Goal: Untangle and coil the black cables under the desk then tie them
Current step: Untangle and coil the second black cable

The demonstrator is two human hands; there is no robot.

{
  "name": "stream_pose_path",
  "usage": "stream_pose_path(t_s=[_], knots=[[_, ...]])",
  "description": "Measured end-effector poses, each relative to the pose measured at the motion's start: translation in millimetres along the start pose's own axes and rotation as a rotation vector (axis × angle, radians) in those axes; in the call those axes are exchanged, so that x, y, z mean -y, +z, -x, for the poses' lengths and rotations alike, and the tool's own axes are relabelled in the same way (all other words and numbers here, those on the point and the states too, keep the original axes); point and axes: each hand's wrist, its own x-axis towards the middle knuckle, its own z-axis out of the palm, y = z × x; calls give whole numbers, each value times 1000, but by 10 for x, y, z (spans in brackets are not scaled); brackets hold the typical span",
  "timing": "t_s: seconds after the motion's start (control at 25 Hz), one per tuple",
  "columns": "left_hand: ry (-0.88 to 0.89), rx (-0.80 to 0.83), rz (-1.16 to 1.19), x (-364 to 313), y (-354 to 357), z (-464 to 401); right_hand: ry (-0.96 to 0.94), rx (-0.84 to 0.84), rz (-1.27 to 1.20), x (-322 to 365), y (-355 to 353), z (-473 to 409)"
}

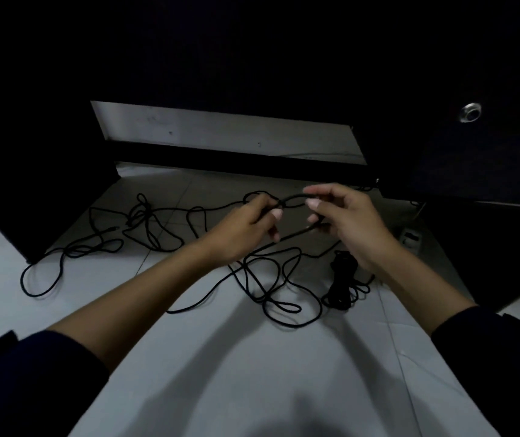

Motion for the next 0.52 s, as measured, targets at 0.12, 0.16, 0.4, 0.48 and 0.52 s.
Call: stream_pose_path(t_s=[0.12,0.16,0.4,0.48,0.52], knots=[[-22,-18,127,-22,32,10,-55,-63,-13,92,77,-80],[-26,-33,145,-27,39,10,-58,-81,-9,112,110,-102],[-74,94,331,-116,83,32,-77,-131,30,202,248,-215],[-110,49,442,-159,92,18,-66,-134,-17,189,300,-180],[-127,5,517,-181,90,5,-33,-109,-40,157,343,-135]])
